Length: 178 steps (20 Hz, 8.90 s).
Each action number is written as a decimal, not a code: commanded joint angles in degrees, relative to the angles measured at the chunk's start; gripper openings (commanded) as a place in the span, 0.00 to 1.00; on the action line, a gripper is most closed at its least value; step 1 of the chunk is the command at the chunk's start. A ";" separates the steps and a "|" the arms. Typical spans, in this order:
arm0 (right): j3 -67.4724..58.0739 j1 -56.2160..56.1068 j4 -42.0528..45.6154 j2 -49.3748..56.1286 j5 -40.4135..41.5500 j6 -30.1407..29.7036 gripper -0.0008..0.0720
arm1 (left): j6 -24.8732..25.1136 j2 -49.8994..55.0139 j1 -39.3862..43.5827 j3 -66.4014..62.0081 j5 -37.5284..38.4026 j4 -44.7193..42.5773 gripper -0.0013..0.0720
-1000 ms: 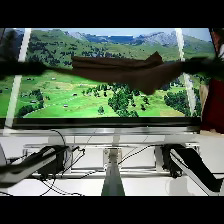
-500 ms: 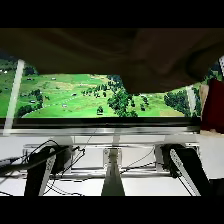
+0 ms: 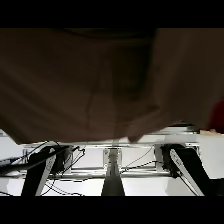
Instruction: Fold the clothes and pants, and hang the long-sleeved shirts on hangers.
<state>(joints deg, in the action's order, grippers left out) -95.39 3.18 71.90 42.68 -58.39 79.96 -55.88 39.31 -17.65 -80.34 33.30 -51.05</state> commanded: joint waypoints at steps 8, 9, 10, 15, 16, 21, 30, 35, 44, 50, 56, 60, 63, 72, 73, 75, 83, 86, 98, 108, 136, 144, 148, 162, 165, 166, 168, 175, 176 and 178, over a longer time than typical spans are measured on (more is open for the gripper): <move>-0.13 -0.02 -1.11 43.50 -14.97 0.07 0.03 | -1.79 43.95 4.37 -0.02 19.30 0.07 0.03; -0.13 0.00 -1.01 46.49 -12.37 -0.09 0.02 | -1.79 46.40 4.92 -0.02 17.81 0.07 0.03; -0.13 0.00 -0.20 49.00 -9.42 -0.07 0.03 | -1.79 48.17 5.38 -0.02 16.33 0.07 0.03; -0.13 0.04 4.87 52.70 -3.63 -0.07 0.02 | -1.79 51.63 6.25 -0.02 15.15 0.02 0.03; -0.13 0.04 5.11 52.72 -4.33 -0.09 0.02 | -1.81 51.87 6.25 -0.02 16.06 0.00 0.03; -0.09 0.92 13.29 53.33 -14.84 -0.09 0.02 | -2.47 55.34 6.80 0.00 26.21 -5.18 0.03; 9.27 5.38 17.29 53.29 -22.34 -0.09 0.46 | -2.67 58.90 7.56 -0.11 31.41 -4.57 0.96; 9.73 11.19 20.13 48.61 -26.84 -0.07 0.52 | -2.67 52.63 5.42 -0.90 34.91 -4.72 0.75; 47.63 20.28 -5.25 26.40 -26.88 -6.93 0.18 | -2.23 35.63 -4.85 -0.85 47.30 -4.70 0.03; 65.05 16.94 -16.26 25.73 -20.41 -13.79 0.43 | -3.34 32.76 -7.89 2.47 49.59 -12.92 0.03; 71.32 16.76 -22.40 25.73 -8.59 -14.32 0.57 | -4.22 32.89 -11.08 15.87 47.01 -12.83 0.39; 71.47 16.76 -27.52 25.73 -7.45 -16.68 0.49 | -6.97 32.89 -11.02 27.04 39.30 -11.15 0.67; 71.47 16.76 -27.80 25.73 -7.30 -17.75 0.34 | -6.95 32.89 -10.84 34.53 34.84 -8.44 0.67; 71.47 16.76 -28.15 25.73 -8.17 -21.18 0.03 | -2.99 41.70 -6.71 39.85 32.74 1.31 0.67; 71.45 16.76 -28.15 25.73 -8.13 -21.18 0.02 | -2.21 42.86 -5.90 39.85 31.63 3.21 0.67; 71.45 16.76 -28.15 25.73 -8.02 -21.18 0.03 | -1.70 44.61 -4.48 39.82 27.89 6.99 0.67; 65.00 16.76 -28.24 21.05 -11.65 -25.00 0.02 | 3.41 41.81 -3.76 35.78 29.99 8.70 0.03; 59.47 16.76 -30.32 14.47 -14.16 -22.18 0.02 | 3.34 35.23 -3.72 34.01 31.50 9.81 0.03; 52.68 2.38 -41.62 14.82 26.36 -16.28 0.02 | 0.09 31.63 10.34 28.92 -3.56 19.87 0.03; 35.30 1.95 -41.66 38.91 38.84 -16.09 0.03 | -4.17 52.92 17.59 8.13 -13.90 25.14 0.03; 35.10 1.95 -26.82 39.85 30.82 -16.17 0.96 | -22.97 63.98 14.16 7.58 -6.80 13.18 0.47; 33.48 1.38 -26.75 38.51 19.96 -16.50 0.56 | -17.33 55.25 12.83 7.52 3.02 -8.11 0.03; 29.68 -5.20 -26.88 38.64 16.46 -16.44 0.43 | -17.29 41.88 14.14 7.52 12.76 -24.06 0.03; 6.03 -47.34 -27.32 57.13 28.13 -1.07 0.03 | -17.40 9.70 18.97 7.56 29.07 -18.80 0.03; 1.11 -51.63 -27.28 61.94 25.55 1.66 0.03 | -17.40 10.21 18.97 7.65 29.20 -18.78 0.03; 1.14 -52.48 -26.93 62.16 23.98 1.64 0.03 | -17.40 10.56 18.97 7.69 29.16 -18.78 0.03; 1.11 -52.85 -25.99 62.01 19.08 1.64 0.03 | -17.40 11.78 18.97 7.72 29.16 -18.78 0.03; 1.11 -39.95 -14.08 59.98 12.52 1.64 0.03 | -16.48 25.18 20.17 7.72 20.35 -4.94 0.03; 1.11 -36.50 -13.73 59.45 11.96 1.64 0.02 | -14.69 27.93 21.46 7.72 17.73 -0.98 0.03; 1.05 -29.14 -13.57 58.34 9.35 1.62 0.03 | -12.00 33.88 26.01 7.72 12.13 5.35 0.03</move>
<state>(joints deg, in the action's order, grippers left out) -94.21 -34.24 55.66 102.24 -45.67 81.47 -71.18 66.15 4.51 -72.62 53.30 -56.40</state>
